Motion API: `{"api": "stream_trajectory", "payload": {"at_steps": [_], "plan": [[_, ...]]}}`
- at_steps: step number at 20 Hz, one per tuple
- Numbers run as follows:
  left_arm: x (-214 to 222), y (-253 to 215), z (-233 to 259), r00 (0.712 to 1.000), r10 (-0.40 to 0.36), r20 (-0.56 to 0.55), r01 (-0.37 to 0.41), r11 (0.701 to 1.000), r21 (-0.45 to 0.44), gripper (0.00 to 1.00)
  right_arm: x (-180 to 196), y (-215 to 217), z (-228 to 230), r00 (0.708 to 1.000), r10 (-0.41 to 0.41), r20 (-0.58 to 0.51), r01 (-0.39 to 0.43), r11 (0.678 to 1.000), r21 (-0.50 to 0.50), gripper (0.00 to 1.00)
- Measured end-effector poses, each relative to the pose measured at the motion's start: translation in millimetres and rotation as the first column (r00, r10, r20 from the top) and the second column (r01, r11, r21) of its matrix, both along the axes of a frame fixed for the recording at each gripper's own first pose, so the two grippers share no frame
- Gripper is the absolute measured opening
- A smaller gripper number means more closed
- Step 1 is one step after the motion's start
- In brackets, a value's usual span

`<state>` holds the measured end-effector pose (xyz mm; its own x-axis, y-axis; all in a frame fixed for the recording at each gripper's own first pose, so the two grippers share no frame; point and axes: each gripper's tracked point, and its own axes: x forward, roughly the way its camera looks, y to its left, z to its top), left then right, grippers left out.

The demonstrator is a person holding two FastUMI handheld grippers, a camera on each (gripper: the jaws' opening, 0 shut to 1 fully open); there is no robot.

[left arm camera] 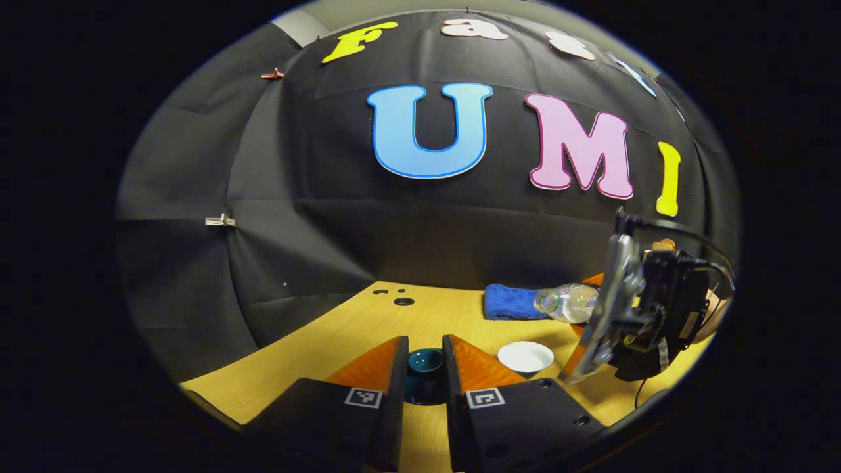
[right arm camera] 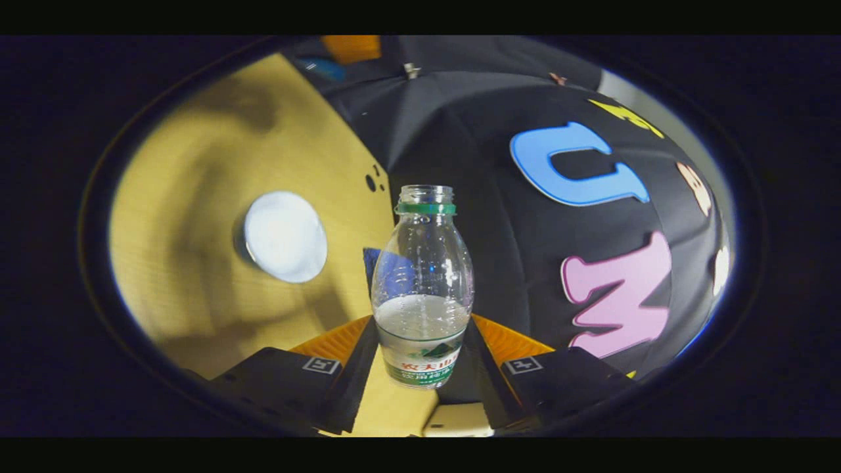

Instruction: Open the teacup lid with one hand, grasp the water bottle and pour water into the teacup with the other hand; after pouring, place the water bottle on the coaster and then close the teacup lid.

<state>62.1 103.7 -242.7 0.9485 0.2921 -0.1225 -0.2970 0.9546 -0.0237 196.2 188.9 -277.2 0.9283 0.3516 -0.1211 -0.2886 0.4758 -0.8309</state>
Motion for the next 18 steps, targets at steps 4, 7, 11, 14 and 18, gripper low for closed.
{"api": "stream_trajectory", "payload": {"at_steps": [4,7,11,14,18], "plan": [[12.0,-9.6,0.0,1.0,-0.017,-0.005,0.017,1.0,0.011,0.32,-12.1,-6.6,9.6,0.988,-0.005,-0.155,0.055,0.945,0.322,0.76],[18.5,-18.5,-0.4,1.0,-0.029,-0.004,0.029,1.0,0.001,0.28,-11.0,-24.4,23.5,0.974,0.009,-0.227,0.116,0.84,0.53,0.76],[28.8,-34.3,1.7,0.998,-0.056,-0.009,0.056,0.998,0.021,0.28,-12.0,-60.9,32.8,0.958,0.027,-0.285,0.189,0.689,0.7,0.76],[37.4,-47.4,2.7,0.997,-0.081,-0.008,0.081,0.997,0.015,0.32,-16.6,-84.9,36.5,0.953,0.034,-0.301,0.218,0.61,0.761,0.76],[46.1,-64.5,0.8,0.994,-0.109,-0.016,0.109,0.994,0.015,0.28,-19.2,-106.2,20.0,0.935,0.052,-0.351,0.27,0.537,0.799,0.76]]}}
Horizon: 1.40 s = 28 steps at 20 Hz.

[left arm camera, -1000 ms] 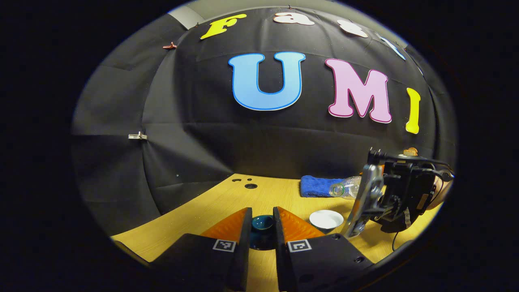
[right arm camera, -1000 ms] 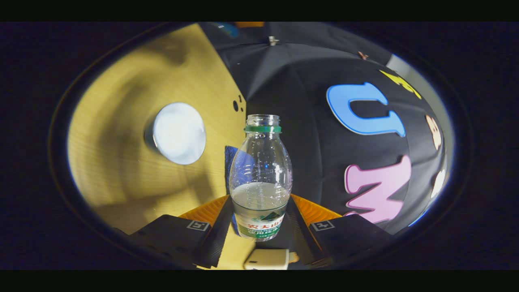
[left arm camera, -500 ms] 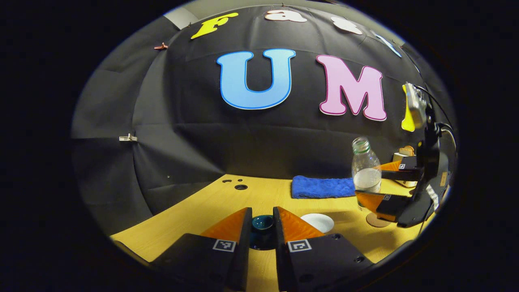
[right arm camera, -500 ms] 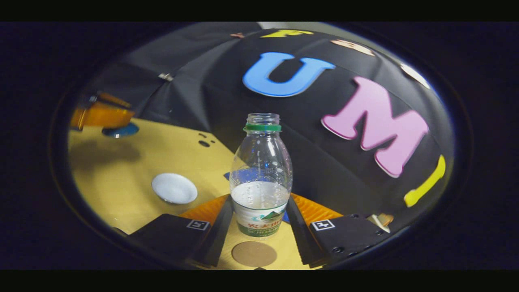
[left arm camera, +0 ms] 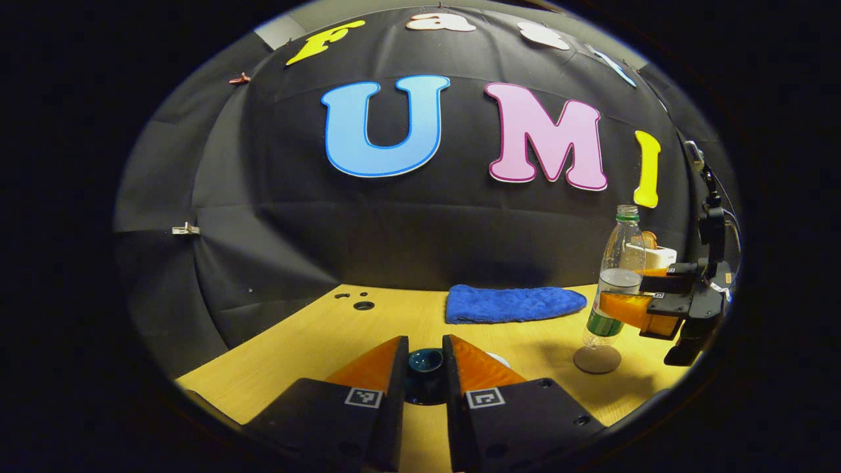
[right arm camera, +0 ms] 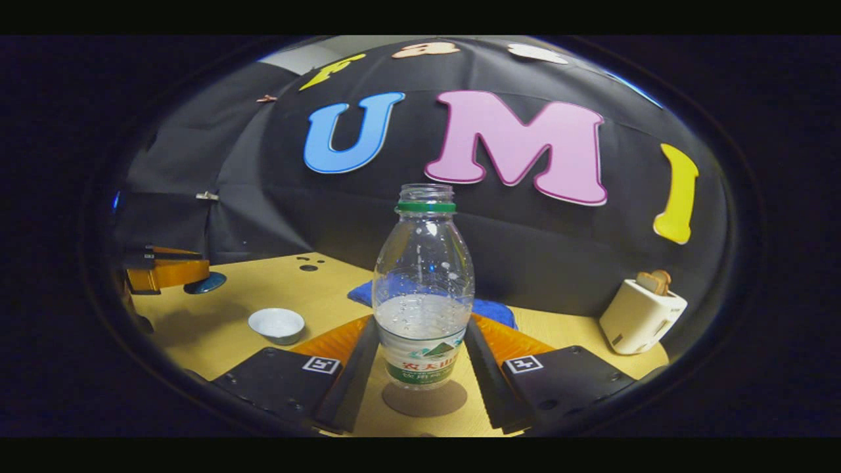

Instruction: Open the teacup lid with one hand, grasp the water bottle and pour water into the teacup with the other hand; after pouring, place the water bottle on the coaster and then close the teacup lid.

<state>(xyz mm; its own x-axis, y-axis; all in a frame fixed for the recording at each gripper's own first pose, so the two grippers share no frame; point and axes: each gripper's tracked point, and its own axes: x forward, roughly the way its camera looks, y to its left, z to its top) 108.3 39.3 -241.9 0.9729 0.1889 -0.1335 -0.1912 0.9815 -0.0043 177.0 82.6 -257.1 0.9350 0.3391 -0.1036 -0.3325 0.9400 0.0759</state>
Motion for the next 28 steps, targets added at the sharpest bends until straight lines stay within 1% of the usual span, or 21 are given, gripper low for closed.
{"api": "stream_trajectory", "payload": {"at_steps": [1,2,3,4,6,7,9,10,11,12,14,15,16,20,21,24,25,27,28], "plan": [[1.5,-3.8,-0.7,1.0,-0.006,-0.002,0.006,1.0,0.0,0.28,-0.9,-2.3,-4.9,1.0,0.005,-0.015,-0.005,1.0,0.022,0.76],[3.2,-7.2,-1.2,1.0,-0.012,-0.003,0.012,1.0,0.0,0.32,-2.1,-5.3,-9.6,1.0,0.003,-0.031,-0.001,0.999,0.04,0.76],[4.8,-10.0,-2.0,1.0,-0.016,-0.005,0.016,1.0,0.0,0.32,-1.5,-9.3,-14.1,0.999,-0.004,-0.044,0.006,0.999,0.054,0.76],[6.4,-12.0,-1.7,1.0,-0.02,-0.007,0.02,1.0,0.001,0.28,-1.1,-13.7,-17.5,0.999,-0.013,-0.052,0.016,0.998,0.062,0.76],[9.0,-16.1,-3.1,1.0,-0.026,-0.011,0.026,1.0,0.005,0.29,-0.4,-19.5,-22.5,0.998,-0.028,-0.062,0.032,0.997,0.069,0.76],[9.3,-17.2,-4.0,0.999,-0.029,-0.012,0.029,1.0,0.006,0.36,-0.8,-20.0,-24.9,0.997,-0.028,-0.067,0.033,0.997,0.075,0.76],[11.4,-19.4,-4.7,0.999,-0.033,-0.015,0.033,0.999,0.01,0.28,0.2,-18.7,-28.7,0.997,-0.02,-0.08,0.027,0.995,0.091,0.76],[12.4,-20.1,-4.3,0.999,-0.033,-0.015,0.034,0.999,0.012,0.29,1.3,-17.4,-30.6,0.996,-0.014,-0.088,0.023,0.995,0.102,0.76],[13.4,-20.4,-5.3,0.999,-0.034,-0.016,0.034,0.999,0.014,0.31,0.8,-16.8,-32.6,0.995,-0.009,-0.094,0.019,0.994,0.111,0.77],[15.5,-21.3,-5.3,0.999,-0.034,-0.018,0.034,0.999,0.013,0.28,1.5,-15.9,-33.0,0.995,-0.008,-0.099,0.02,0.993,0.115,0.77],[16.5,-21.9,-4.6,0.999,-0.034,-0.016,0.034,0.999,0.008,0.28,3.0,-17.7,-36.2,0.994,-0.012,-0.105,0.024,0.994,0.107,0.78],[17.0,-22.3,-5.4,0.999,-0.034,-0.016,0.034,0.999,0.008,0.28,4.0,-17.6,-39.2,0.994,-0.014,-0.112,0.026,0.994,0.105,0.75],[17.8,-22.5,-5.0,0.999,-0.033,-0.017,0.033,0.999,0.01,0.28,4.1,-17.7,-41.6,0.993,-0.015,-0.119,0.028,0.994,0.107,0.79],[20.3,-23.4,-5.6,0.999,-0.033,-0.019,0.033,0.999,0.01,0.28,5.8,-19.8,-46.3,0.99,-0.021,-0.136,0.037,0.993,0.114,0.82],[22.3,-24.3,-7.2,0.999,-0.033,-0.02,0.033,0.999,0.011,0.28,5.0,-20.7,-48.2,0.99,-0.019,-0.143,0.037,0.992,0.119,0.85],[25.9,-27.4,-7.4,0.999,-0.039,-0.023,0.039,0.999,0.01,0.28,4.3,-18.6,-54.1,0.986,-0.008,-0.168,0.031,0.99,0.14,0.85],[27.9,-28.8,-9.0,0.999,-0.041,-0.023,0.042,0.999,0.007,0.28,2.2,-19.6,-57.2,0.984,-0.006,-0.176,0.032,0.989,0.143,0.87],[33.8,-31.8,-10.2,0.999,-0.047,-0.021,0.047,0.999,0.002,0.32,0.3,-19.8,-63.3,0.982,-0.004,-0.191,0.032,0.989,0.143,0.88],[37.7,-33.5,-10.2,0.999,-0.051,-0.019,0.051,0.999,0.002,0.28,-1.4,-20.4,-66.2,0.98,-0.004,-0.199,0.032,0.99,0.139,0.88]]}}
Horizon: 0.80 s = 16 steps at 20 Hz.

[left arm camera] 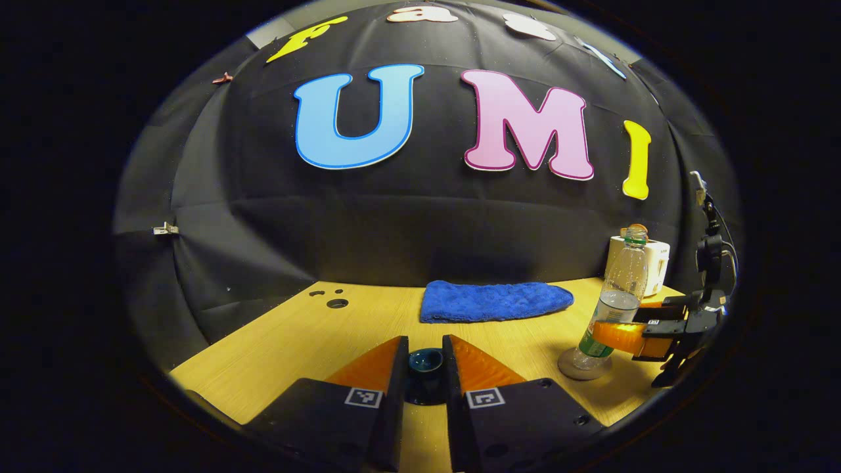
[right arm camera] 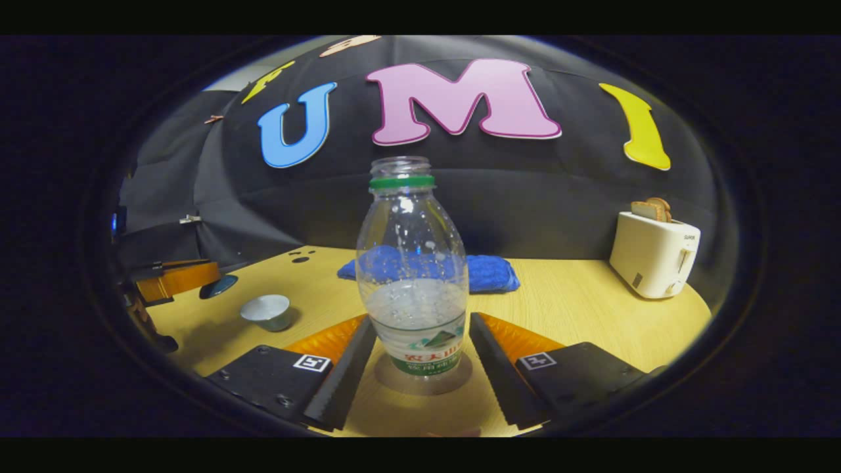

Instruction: Open the teacup lid with one hand, grasp the water bottle and pour water into the teacup with the other hand; after pouring, place the water bottle on the coaster and then close the teacup lid.

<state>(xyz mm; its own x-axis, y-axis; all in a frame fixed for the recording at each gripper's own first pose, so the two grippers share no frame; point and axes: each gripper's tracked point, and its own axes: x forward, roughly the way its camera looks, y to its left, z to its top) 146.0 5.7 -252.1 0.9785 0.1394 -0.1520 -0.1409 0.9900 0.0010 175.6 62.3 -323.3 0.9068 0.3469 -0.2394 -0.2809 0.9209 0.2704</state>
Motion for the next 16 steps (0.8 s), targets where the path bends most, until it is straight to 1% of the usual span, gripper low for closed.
{"api": "stream_trajectory", "payload": {"at_steps": [2,4,6,7,8,9,10,16], "plan": [[8.8,-4.9,-2.7,1.0,-0.011,-0.001,0.011,1.0,0.001,0.28,-6.3,-2.2,-6.2,1.0,0.007,-0.018,-0.007,1.0,-0.013,0.88],[17.8,-9.0,-10.2,1.0,-0.024,-0.01,0.024,1.0,0.007,0.36,-14.8,-4.7,-11.2,0.999,0.014,-0.037,-0.014,1.0,-0.016,0.9],[26.1,-11.4,-19.2,0.999,-0.031,-0.026,0.032,0.999,0.012,0.28,-25.9,-6.6,-15.5,0.998,0.017,-0.061,-0.018,1.0,-0.005,0.9],[29.1,-12.8,-24.2,0.999,-0.034,-0.035,0.034,0.999,0.009,0.28,-31.4,-7.8,-17.2,0.997,0.017,-0.072,-0.017,1.0,-0.001,0.9],[32.5,-14.3,-29.0,0.998,-0.037,-0.047,0.038,0.999,0.006,0.32,-37.0,-9.9,-17.6,0.997,0.014,-0.078,-0.015,1.0,-0.001,0.9],[35.2,-15.0,-35.1,0.997,-0.038,-0.062,0.038,0.999,0.006,0.32,-43.1,-12.0,-18.0,0.996,0.012,-0.083,-0.013,1.0,-0.005,0.89],[37.2,-15.8,-39.0,0.997,-0.039,-0.073,0.039,0.999,0.006,0.28,-48.0,-15.0,-17.7,0.996,0.007,-0.086,-0.008,1.0,-0.013,0.89],[41.9,-12.0,-53.7,0.993,-0.022,-0.118,0.025,0.999,0.021,0.3,-70.3,-29.8,-11.8,0.993,-0.023,-0.114,0.022,1.0,-0.007,0.9]]}}
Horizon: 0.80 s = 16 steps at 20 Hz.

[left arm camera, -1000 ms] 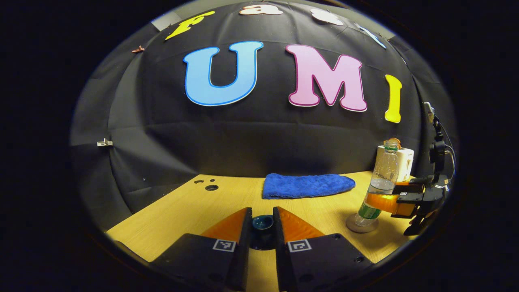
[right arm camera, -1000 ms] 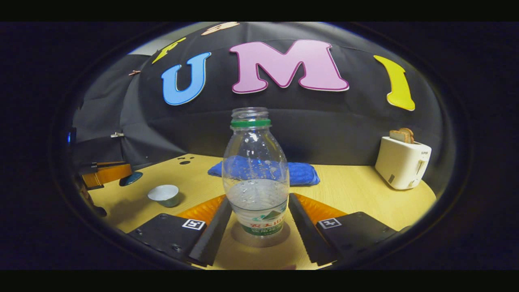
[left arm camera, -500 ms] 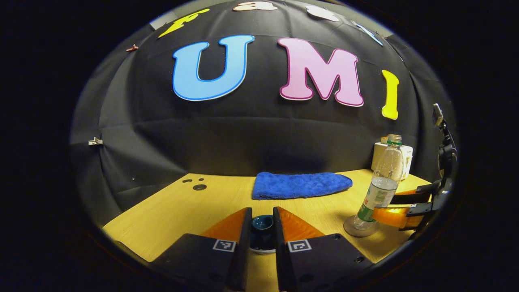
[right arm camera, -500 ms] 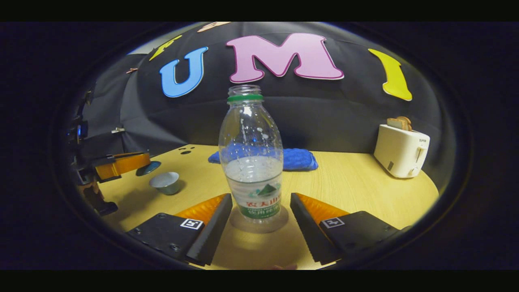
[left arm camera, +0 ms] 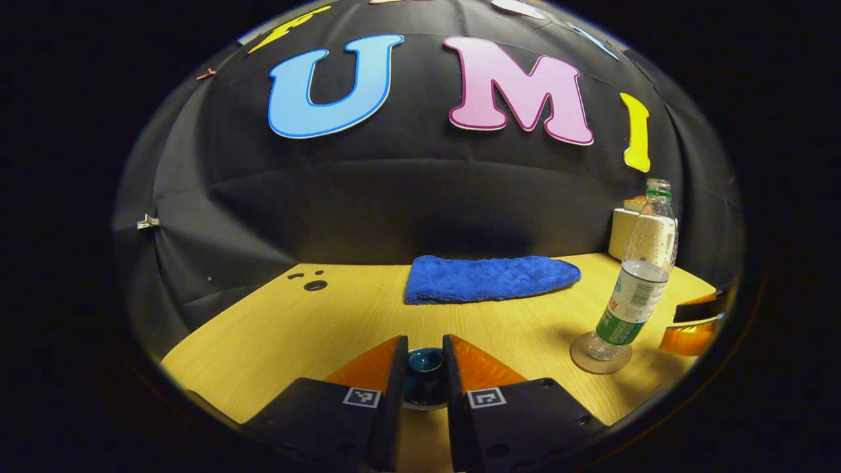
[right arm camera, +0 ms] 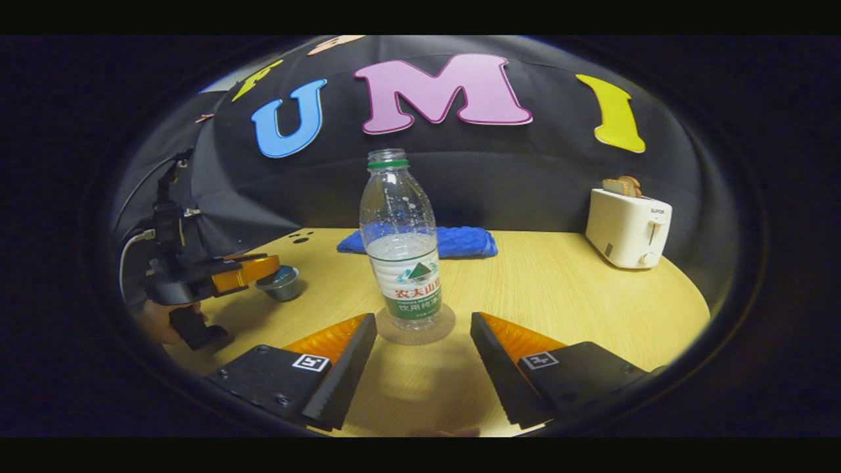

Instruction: Open the teacup lid with one hand, grasp the water bottle and pour water into the teacup with the other hand; after pouring, place the water bottle on the coaster and then close the teacup lid.

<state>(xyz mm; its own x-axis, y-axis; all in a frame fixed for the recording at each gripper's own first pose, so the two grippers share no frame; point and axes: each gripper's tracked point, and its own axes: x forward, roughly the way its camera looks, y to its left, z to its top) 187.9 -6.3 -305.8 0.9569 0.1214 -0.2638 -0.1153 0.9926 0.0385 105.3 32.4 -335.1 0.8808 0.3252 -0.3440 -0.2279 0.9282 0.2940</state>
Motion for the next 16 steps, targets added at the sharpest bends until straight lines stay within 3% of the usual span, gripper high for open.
{"api": "stream_trajectory", "payload": {"at_steps": [1,6,14,16], "plan": [[0.1,-1.5,-3.6,1.0,-0.002,-0.008,0.002,1.0,0.002,0.34,-3.4,-2.4,1.4,1.0,-0.003,-0.003,0.003,1.0,0.002,0.9],[-1.4,-3.1,5.1,1.0,0.0,0.009,0.0,1.0,0.016,0.37,-8.4,-16.2,15.8,1.0,-0.031,0.007,0.031,0.999,-0.009,0.9],[-45.3,-18.1,85.3,0.999,-0.037,0.039,0.037,0.999,-0.004,0.41,-18.0,-35.2,86.3,0.994,-0.087,0.06,0.089,0.996,-0.03,0.9],[-56.0,-20.4,107.2,0.999,-0.041,0.035,0.041,0.999,-0.01,0.38,-22.8,-36.1,107.8,0.993,-0.1,0.069,0.102,0.994,-0.029,0.9]]}}
